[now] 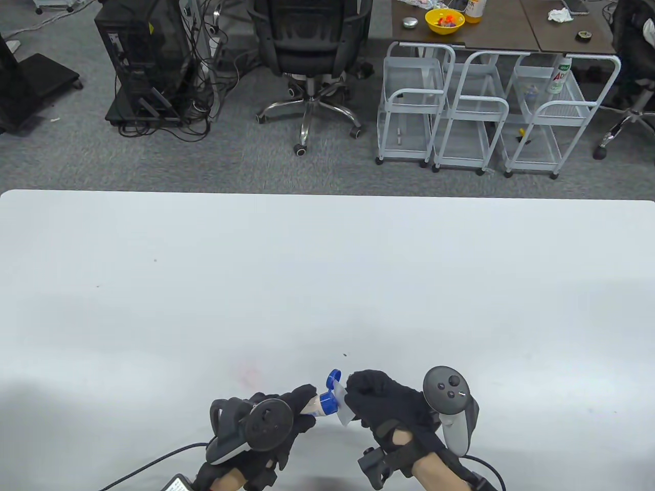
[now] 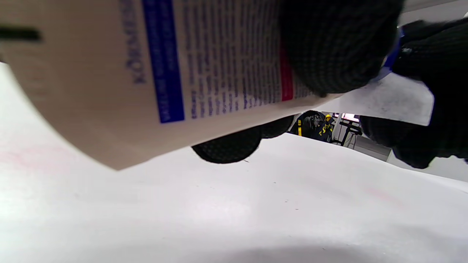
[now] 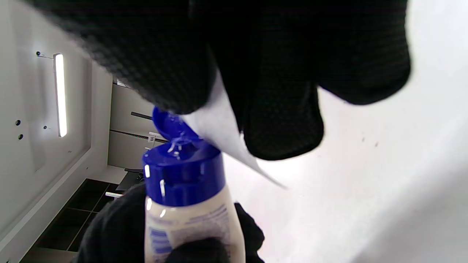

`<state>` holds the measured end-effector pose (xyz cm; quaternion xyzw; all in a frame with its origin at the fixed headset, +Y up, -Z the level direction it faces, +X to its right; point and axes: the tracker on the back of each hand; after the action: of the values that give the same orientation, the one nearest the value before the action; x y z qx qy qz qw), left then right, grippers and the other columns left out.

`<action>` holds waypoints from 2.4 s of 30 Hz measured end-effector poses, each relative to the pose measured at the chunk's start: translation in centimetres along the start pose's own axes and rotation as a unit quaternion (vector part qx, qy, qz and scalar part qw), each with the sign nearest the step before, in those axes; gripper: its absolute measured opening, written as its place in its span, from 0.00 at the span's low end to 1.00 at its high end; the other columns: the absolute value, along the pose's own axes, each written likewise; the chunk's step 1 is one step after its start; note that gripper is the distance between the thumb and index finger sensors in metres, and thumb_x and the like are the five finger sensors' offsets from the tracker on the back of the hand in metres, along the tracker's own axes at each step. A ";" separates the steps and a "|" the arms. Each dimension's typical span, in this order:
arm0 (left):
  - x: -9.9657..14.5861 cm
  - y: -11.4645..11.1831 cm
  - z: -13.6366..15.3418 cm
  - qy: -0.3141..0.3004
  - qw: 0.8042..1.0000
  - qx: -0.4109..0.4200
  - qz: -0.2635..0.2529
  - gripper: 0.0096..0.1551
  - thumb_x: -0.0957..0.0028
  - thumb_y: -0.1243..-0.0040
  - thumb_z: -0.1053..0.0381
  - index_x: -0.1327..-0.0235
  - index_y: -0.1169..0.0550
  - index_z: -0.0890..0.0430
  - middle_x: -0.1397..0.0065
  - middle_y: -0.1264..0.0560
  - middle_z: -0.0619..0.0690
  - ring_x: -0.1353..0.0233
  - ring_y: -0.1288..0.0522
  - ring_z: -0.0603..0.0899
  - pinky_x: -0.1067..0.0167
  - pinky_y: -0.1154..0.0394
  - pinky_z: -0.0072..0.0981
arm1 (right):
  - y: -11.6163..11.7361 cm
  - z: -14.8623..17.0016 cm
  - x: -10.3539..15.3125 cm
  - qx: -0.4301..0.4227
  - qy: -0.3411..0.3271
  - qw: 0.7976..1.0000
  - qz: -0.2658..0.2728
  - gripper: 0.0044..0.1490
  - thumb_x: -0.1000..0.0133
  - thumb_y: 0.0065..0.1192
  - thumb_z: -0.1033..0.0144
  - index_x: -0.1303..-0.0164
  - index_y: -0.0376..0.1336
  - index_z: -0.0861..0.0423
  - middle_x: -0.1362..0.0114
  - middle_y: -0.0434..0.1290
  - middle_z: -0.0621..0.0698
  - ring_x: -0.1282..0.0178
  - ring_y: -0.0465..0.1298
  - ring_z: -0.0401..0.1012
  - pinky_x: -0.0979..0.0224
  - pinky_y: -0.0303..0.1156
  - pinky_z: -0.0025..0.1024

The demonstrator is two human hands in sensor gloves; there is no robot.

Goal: Squeeze hand cream onto cotton pad

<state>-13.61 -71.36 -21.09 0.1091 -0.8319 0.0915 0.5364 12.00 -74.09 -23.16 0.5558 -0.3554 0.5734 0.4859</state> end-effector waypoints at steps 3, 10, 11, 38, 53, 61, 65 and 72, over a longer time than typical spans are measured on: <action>0.0 -0.1 -0.2 0.003 1.000 -0.013 0.002 0.31 0.63 0.36 0.39 0.43 0.21 0.40 0.48 0.08 0.36 0.54 0.05 0.45 0.51 0.13 0.41 | 0.2 0.0 0.0 -0.002 -0.003 1.000 -0.007 0.24 0.56 0.83 0.63 0.49 0.76 0.50 0.49 0.87 0.51 0.53 0.93 0.48 0.53 0.85 0.46; -0.1 -0.1 -0.2 0.024 1.000 -0.007 0.009 0.28 0.64 0.35 0.41 0.47 0.18 0.42 0.51 0.08 0.38 0.53 0.05 0.46 0.50 0.14 0.42 | 0.6 0.1 0.1 0.003 -0.009 1.000 -0.013 0.23 0.55 0.82 0.65 0.49 0.76 0.49 0.48 0.87 0.51 0.51 0.93 0.48 0.51 0.84 0.47; -0.1 -0.1 -0.2 0.027 1.000 -0.010 0.011 0.28 0.65 0.34 0.41 0.48 0.18 0.42 0.51 0.07 0.38 0.54 0.05 0.45 0.50 0.14 0.42 | 0.7 0.1 0.1 0.006 -0.008 1.000 -0.015 0.23 0.55 0.82 0.65 0.49 0.76 0.49 0.48 0.87 0.51 0.51 0.93 0.48 0.51 0.84 0.47; -0.6 0.0 0.0 0.068 0.997 0.002 0.037 0.24 0.68 0.33 0.42 0.55 0.15 0.40 0.56 0.06 0.36 0.57 0.04 0.44 0.52 0.13 0.41 | 1.2 0.2 -0.1 0.000 0.011 1.000 -0.022 0.23 0.55 0.82 0.64 0.48 0.76 0.49 0.48 0.87 0.51 0.51 0.93 0.48 0.51 0.85 0.46; -0.9 -0.3 0.0 0.073 0.996 -0.019 0.054 0.25 0.67 0.33 0.42 0.55 0.15 0.42 0.56 0.06 0.37 0.58 0.04 0.44 0.53 0.13 0.41 | 1.2 0.1 -0.2 -0.002 0.009 1.000 -0.026 0.23 0.55 0.82 0.64 0.48 0.76 0.49 0.48 0.87 0.50 0.51 0.92 0.48 0.50 0.84 0.46; -1.2 0.1 2.1 0.107 0.992 0.057 0.037 0.28 0.60 0.33 0.41 0.43 0.22 0.41 0.45 0.10 0.35 0.46 0.09 0.45 0.43 0.18 0.45 | -0.2 0.1 -0.4 -0.028 0.009 1.000 -0.011 0.23 0.55 0.81 0.65 0.48 0.76 0.49 0.48 0.87 0.51 0.51 0.92 0.48 0.50 0.84 0.46; -1.3 0.5 3.6 0.105 0.980 0.165 0.041 0.33 0.59 0.33 0.44 0.37 0.29 0.40 0.38 0.15 0.33 0.38 0.14 0.46 0.36 0.23 0.49 | -0.6 0.3 -0.5 -0.035 0.014 0.999 -0.007 0.23 0.54 0.81 0.65 0.48 0.76 0.49 0.47 0.87 0.51 0.51 0.92 0.48 0.50 0.84 0.47; -1.0 1.6 5.2 0.084 0.963 0.256 -0.002 0.44 0.60 0.30 0.46 0.29 0.37 0.40 0.37 0.17 0.32 0.42 0.11 0.42 0.36 0.21 0.44 | -0.7 0.4 -0.5 -0.038 0.015 0.999 -0.011 0.23 0.54 0.81 0.65 0.48 0.75 0.49 0.47 0.86 0.51 0.51 0.92 0.48 0.50 0.84 0.47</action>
<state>-18.17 -71.10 -24.21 0.2363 -0.7326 0.3095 0.5583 12.76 -74.37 -23.70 0.5320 -0.3637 0.5622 0.5182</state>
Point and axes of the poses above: the tracker on the back of each hand, its own z axis roughly to the little-finger side, its own x axis roughly from the fingertips to the wrist, y = z × x
